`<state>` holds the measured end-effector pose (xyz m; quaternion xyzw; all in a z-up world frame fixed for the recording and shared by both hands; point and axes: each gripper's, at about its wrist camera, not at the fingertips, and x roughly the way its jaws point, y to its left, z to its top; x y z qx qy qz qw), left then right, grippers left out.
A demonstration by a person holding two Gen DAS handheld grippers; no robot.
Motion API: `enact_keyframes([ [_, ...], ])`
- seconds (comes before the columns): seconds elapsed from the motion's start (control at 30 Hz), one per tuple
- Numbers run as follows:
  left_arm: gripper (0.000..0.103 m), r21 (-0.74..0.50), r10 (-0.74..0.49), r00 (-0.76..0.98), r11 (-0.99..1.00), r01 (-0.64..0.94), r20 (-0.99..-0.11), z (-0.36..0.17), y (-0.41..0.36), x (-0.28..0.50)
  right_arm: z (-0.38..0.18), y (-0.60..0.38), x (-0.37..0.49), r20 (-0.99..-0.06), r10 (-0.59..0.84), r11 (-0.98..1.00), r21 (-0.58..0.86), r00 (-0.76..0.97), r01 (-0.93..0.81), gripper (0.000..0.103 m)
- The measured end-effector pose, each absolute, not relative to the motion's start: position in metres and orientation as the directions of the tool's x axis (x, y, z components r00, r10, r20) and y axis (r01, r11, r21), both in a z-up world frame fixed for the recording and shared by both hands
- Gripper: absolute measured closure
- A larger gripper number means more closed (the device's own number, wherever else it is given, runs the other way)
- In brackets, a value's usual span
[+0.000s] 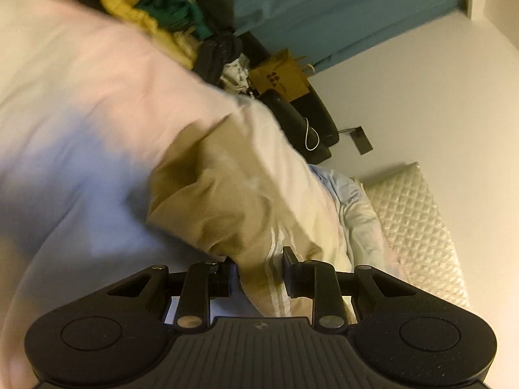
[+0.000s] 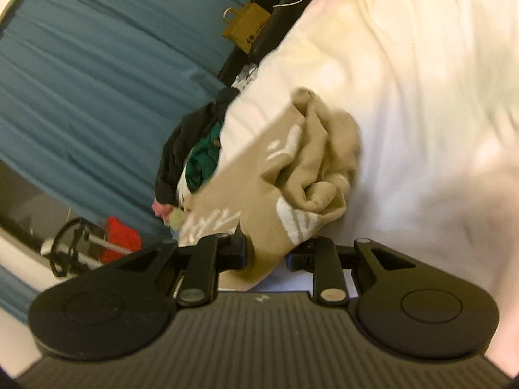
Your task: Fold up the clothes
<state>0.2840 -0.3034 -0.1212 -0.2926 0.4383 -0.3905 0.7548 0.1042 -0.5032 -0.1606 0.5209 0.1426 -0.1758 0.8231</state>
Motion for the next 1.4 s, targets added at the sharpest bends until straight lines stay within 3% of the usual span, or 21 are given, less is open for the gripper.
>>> enact_keyframes([
  [0.17, 0.070, -0.732, -0.820, 0.313, 0.570, 0.372, -0.479, -0.145, -0.284, 0.265, -0.187, -0.486, 0.090, -0.478, -0.073, 0.343, 0.812, 0.875, 0.472, 0.078],
  [0.33, 0.065, -0.636, -0.778, 0.334, 0.628, 0.449, -0.533, -0.117, -0.272, 0.247, -0.152, -0.479, 0.074, -0.555, -0.047, 0.383, 0.758, 0.831, 0.528, 0.077],
  [0.43, 0.055, -0.577, -0.762, 0.367, 0.646, 0.501, -0.534, -0.079, -0.259, 0.225, -0.118, -0.465, 0.057, -0.560, -0.063, 0.450, 0.723, 0.826, 0.524, 0.077],
  [0.7, 0.046, -0.375, -0.740, 0.474, 0.659, 0.652, -0.477, 0.032, -0.227, 0.147, -0.011, -0.416, 0.021, -0.491, -0.147, 0.657, 0.600, 0.859, 0.456, 0.077],
  [0.8, 0.029, -0.291, -0.729, 0.522, 0.668, 0.685, -0.444, 0.069, -0.213, 0.113, 0.022, -0.393, 0.001, -0.459, -0.198, 0.727, 0.524, 0.866, 0.443, 0.075],
  [0.87, 0.018, -0.244, -0.719, 0.557, 0.678, 0.693, -0.415, 0.090, -0.204, 0.091, 0.040, -0.379, -0.012, -0.447, -0.240, 0.752, 0.476, 0.862, 0.456, 0.050],
  [0.9, 0.015, -0.225, -0.717, 0.572, 0.681, 0.697, -0.398, 0.100, -0.198, 0.080, 0.046, -0.373, -0.020, -0.432, -0.259, 0.752, 0.471, 0.864, 0.461, 0.023],
  [0.93, 0.007, -0.203, -0.714, 0.587, 0.684, 0.700, -0.381, 0.109, -0.191, 0.068, 0.050, -0.366, -0.028, -0.417, -0.270, 0.757, 0.465, 0.868, 0.458, 0.006],
  [0.97, 0.000, -0.181, -0.711, 0.601, 0.688, 0.703, -0.365, 0.116, -0.185, 0.056, 0.053, -0.359, -0.035, -0.403, -0.276, 0.766, 0.457, 0.873, 0.453, 0.007],
  [1.2, 0.000, -0.059, -0.687, 0.674, 0.711, 0.701, -0.271, 0.139, -0.140, -0.017, 0.067, -0.309, -0.080, -0.344, -0.304, 0.822, 0.377, 0.889, 0.427, 0.009],
  [1.4, 0.000, -0.102, -0.688, 0.676, 0.717, 0.690, -0.266, 0.128, -0.107, -0.051, 0.056, -0.267, -0.094, -0.278, -0.322, 0.873, 0.282, 0.905, 0.398, 0.009],
])
